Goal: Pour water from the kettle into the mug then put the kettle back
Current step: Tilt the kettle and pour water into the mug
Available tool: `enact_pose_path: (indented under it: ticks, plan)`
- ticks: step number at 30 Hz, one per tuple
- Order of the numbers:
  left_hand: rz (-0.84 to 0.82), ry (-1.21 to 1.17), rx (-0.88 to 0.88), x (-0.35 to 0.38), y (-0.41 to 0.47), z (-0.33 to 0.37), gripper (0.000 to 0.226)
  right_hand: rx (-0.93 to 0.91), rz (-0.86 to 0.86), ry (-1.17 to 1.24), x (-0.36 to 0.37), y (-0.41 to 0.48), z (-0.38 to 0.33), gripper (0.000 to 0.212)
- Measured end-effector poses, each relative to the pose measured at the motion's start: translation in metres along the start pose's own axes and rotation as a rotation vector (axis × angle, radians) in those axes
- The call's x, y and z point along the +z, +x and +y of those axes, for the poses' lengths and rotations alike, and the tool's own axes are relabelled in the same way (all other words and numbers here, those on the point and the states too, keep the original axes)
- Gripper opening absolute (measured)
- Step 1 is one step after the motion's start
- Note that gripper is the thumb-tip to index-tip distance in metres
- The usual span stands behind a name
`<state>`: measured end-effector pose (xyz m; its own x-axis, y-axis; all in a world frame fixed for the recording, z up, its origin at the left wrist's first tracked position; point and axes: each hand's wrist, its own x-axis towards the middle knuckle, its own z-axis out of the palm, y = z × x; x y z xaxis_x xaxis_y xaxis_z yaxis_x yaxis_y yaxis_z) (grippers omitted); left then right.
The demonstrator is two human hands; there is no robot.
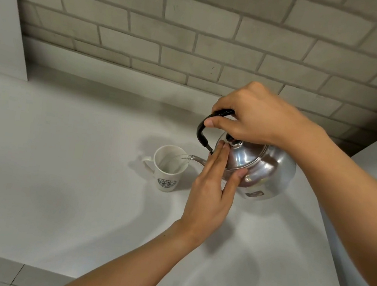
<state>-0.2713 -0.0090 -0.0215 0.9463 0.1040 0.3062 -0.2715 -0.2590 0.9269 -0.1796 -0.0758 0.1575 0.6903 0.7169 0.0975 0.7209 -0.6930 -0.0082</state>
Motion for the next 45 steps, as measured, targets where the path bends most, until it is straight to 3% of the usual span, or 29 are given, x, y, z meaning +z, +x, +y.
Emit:
enact_pose_path:
  ticks: [45]
  plan:
    - [0.133,-0.130,-0.027,0.001,-0.002,0.022,0.059,-0.006,-0.113,-0.140,-0.018,0.020,-0.019,0.045]
